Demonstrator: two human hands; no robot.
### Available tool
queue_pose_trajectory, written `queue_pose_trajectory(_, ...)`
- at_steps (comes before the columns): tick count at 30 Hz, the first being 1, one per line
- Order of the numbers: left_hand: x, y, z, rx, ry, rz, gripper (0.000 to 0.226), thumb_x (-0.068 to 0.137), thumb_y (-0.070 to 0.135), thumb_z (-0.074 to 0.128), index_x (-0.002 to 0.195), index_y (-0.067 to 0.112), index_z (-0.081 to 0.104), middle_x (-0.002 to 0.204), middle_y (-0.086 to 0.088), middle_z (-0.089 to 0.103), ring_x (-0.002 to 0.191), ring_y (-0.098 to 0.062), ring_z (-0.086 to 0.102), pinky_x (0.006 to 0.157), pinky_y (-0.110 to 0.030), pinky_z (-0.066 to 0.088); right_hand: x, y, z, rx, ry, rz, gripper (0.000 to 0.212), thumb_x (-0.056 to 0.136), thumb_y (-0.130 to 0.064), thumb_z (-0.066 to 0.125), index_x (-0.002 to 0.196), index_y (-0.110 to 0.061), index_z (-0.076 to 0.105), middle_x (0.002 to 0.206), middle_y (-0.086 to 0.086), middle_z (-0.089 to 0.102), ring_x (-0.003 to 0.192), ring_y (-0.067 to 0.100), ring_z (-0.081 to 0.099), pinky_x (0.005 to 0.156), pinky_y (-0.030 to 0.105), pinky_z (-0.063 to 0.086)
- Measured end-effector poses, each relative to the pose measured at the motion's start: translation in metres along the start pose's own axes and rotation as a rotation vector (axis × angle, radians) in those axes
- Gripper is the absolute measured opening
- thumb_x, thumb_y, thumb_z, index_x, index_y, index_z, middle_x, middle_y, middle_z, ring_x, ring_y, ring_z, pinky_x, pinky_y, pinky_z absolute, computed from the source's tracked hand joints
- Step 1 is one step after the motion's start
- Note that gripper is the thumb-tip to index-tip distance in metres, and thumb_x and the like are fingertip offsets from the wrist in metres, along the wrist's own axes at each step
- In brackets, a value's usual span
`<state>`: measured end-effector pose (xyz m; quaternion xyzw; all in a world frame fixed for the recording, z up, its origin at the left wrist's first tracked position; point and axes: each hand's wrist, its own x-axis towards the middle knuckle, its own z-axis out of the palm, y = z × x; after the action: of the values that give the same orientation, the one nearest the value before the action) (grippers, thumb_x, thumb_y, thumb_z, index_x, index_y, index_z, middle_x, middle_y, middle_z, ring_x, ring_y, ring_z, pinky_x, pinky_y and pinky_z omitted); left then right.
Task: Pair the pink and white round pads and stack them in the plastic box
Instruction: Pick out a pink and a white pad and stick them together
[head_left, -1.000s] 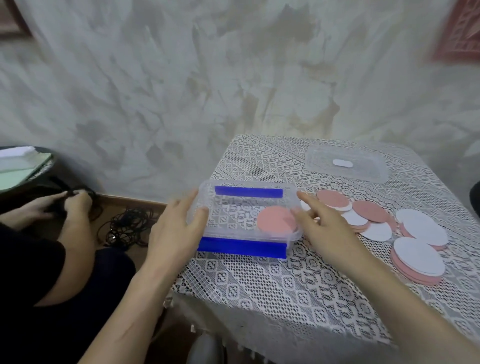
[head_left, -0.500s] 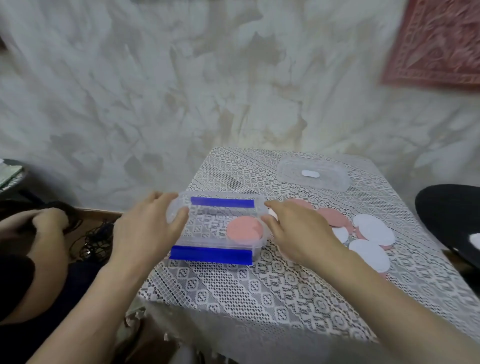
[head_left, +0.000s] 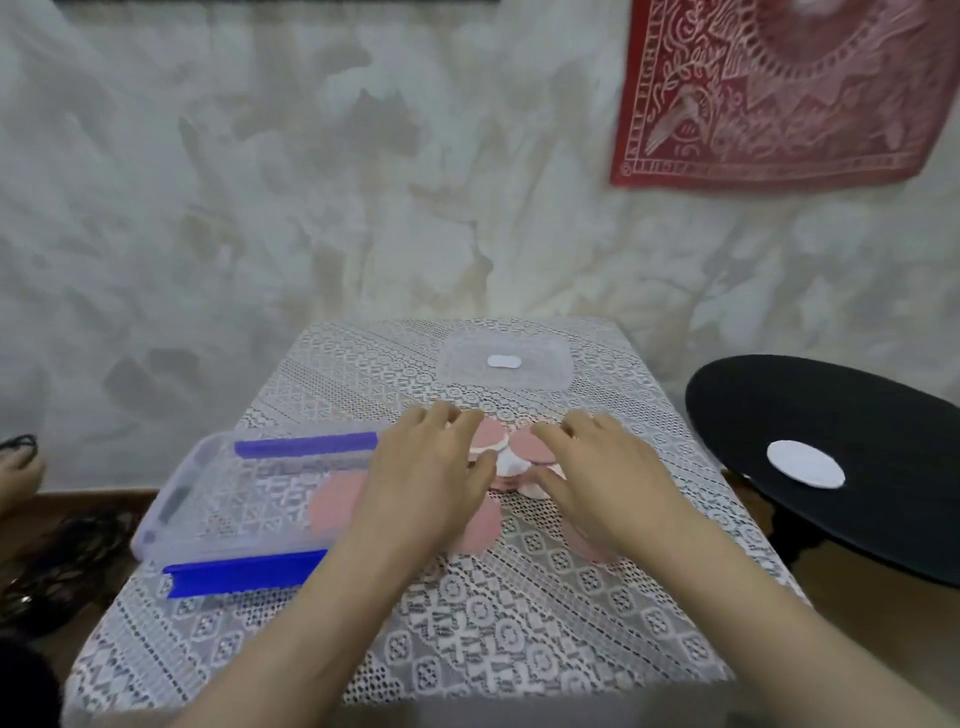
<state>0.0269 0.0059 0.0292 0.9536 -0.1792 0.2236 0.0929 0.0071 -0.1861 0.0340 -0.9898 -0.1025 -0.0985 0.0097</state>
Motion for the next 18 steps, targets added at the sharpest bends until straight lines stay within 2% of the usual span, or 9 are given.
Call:
queue_pose_trajectory(5,0.005,0.038,0.042,0.038,-0.075,0.078,0.043,0.088,0.044,0.055,0.12,0.018,0.069,0.113,-0.004,0.071,0.1,-0.026,0.059,0.083,-0.039,0.051,-0.007,0.033,0.016,0.012,-0.02,0.079,0.049,0.102,-0.052,0.041,0.147,-0.032,0.04,0.139,-0.001,0.047,0.127,0.025,0.043,0.089,0.038,0.045)
queue_pose_trajectory(8,0.001,0.042,0.063,0.027,-0.143,0.053,0.048,0.094,0.049,0.049,0.132,0.023,0.058,0.136,-0.007,0.06,0.116,-0.031,0.054,0.094,-0.044,0.048,-0.014,0.043,0.028,0.054,-0.055,0.104,0.045,0.103,-0.051,0.04,0.144,-0.033,0.043,0.14,-0.002,0.047,0.126,0.024,0.041,0.092,0.037,0.044)
queue_pose_trajectory(10,-0.002,0.042,0.07,0.048,-0.166,0.058,0.05,0.094,0.053,0.048,0.136,0.025,0.055,0.143,-0.007,0.054,0.119,-0.032,0.052,0.094,-0.045,0.048,-0.017,0.045,0.033,0.068,-0.069,0.109,0.043,0.104,-0.049,0.037,0.141,-0.032,0.047,0.137,-0.002,0.049,0.122,0.023,0.042,0.091,0.037,0.043)
queue_pose_trajectory(14,-0.002,0.041,0.074,0.059,-0.174,0.054,0.047,0.092,0.051,0.052,0.131,0.026,0.06,0.137,-0.006,0.059,0.111,-0.034,0.055,0.085,-0.045,0.049,-0.02,0.053,0.032,0.142,-0.104,0.101,0.045,0.103,-0.051,0.038,0.142,-0.032,0.049,0.137,-0.006,0.049,0.121,0.02,0.041,0.09,0.036,0.041)
queue_pose_trajectory(18,-0.003,0.04,0.074,0.041,-0.162,0.063,0.043,0.09,0.049,0.053,0.124,0.025,0.064,0.13,-0.004,0.063,0.104,-0.034,0.058,0.079,-0.044,0.051,-0.027,0.063,0.027,0.252,-0.213,0.131,0.053,0.095,-0.059,0.051,0.142,-0.034,0.05,0.132,-0.008,0.047,0.121,0.018,0.041,0.099,0.039,0.043)
